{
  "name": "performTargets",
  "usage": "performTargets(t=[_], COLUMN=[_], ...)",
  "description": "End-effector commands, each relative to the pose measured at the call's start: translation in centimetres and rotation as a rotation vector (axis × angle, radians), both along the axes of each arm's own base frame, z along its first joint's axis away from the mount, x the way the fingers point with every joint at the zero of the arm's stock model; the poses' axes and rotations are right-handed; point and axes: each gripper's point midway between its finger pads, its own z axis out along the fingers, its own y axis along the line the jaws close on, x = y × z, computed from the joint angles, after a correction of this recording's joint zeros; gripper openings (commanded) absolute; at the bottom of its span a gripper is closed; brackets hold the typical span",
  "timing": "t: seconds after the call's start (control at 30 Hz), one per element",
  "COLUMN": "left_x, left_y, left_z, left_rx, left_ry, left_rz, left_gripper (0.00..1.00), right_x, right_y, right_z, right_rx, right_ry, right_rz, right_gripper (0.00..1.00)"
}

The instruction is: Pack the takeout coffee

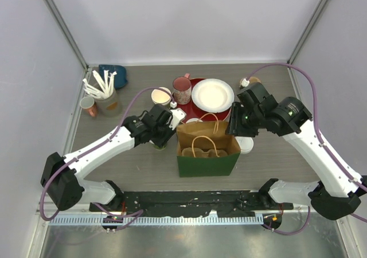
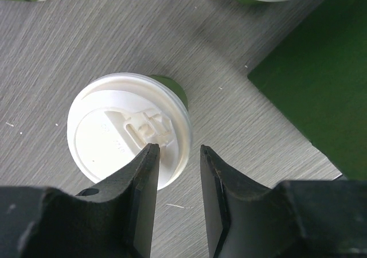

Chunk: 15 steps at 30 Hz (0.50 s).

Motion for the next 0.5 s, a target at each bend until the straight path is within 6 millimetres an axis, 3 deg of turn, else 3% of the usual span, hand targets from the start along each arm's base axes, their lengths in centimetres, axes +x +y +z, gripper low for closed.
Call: performTargets(t=[0.0, 0.33, 0.43, 0.47], left_x=[1.6, 1.97, 2.1, 2.06], left_y=[-0.99, -1.44, -1.73, -1.79], left_z=[0.57, 1.21, 1.25, 1.11], left_rx=[-0.023, -0.038, -0.044, -0.045], left_ry=[-0.059, -0.073, -0.078, -0.072], left_rz=[-0.001, -0.013, -0.021, -0.026], left_gripper=[0.38, 0.34, 0.24, 0.16], right_x=[-0.88, -1.15, -1.18, -1.1], right_y=[-0.82, -0.83, -0.68, -0.62], right_z=[0.21, 0.01, -0.16, -0.11], right_rx=[0.001, 0.013, 0.016, 0.018], right_ry=[-0.002, 0.005, 0.01, 0.008], right_rz=[-0.015, -0.021, -0.016, -0.015], right_gripper=[0.42, 0.42, 0.42, 0.41])
